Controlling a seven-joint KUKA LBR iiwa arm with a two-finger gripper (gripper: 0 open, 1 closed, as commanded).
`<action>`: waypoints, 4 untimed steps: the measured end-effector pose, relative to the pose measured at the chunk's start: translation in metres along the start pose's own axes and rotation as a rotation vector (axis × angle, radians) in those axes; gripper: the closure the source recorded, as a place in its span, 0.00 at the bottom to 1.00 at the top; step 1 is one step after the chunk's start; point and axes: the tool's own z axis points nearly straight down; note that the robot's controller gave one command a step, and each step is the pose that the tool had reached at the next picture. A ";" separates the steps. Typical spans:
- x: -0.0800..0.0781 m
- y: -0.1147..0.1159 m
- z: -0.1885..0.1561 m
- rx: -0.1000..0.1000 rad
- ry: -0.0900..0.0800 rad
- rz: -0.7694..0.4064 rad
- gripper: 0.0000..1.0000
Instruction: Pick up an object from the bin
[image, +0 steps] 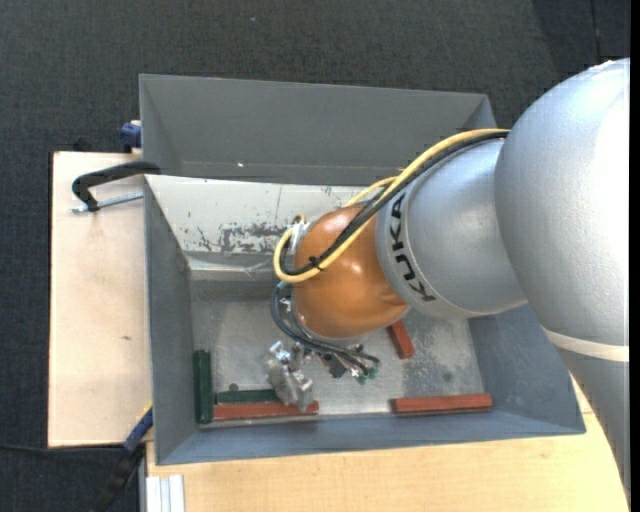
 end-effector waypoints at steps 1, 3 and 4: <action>0.000 0.001 0.001 -0.001 -0.002 0.000 0.00; -0.029 0.028 0.001 -0.001 -0.003 0.037 0.00; -0.055 0.060 0.001 0.000 -0.005 0.044 1.00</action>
Offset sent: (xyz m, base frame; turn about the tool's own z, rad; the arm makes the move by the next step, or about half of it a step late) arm 0.0000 0.0000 0.0000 0.0000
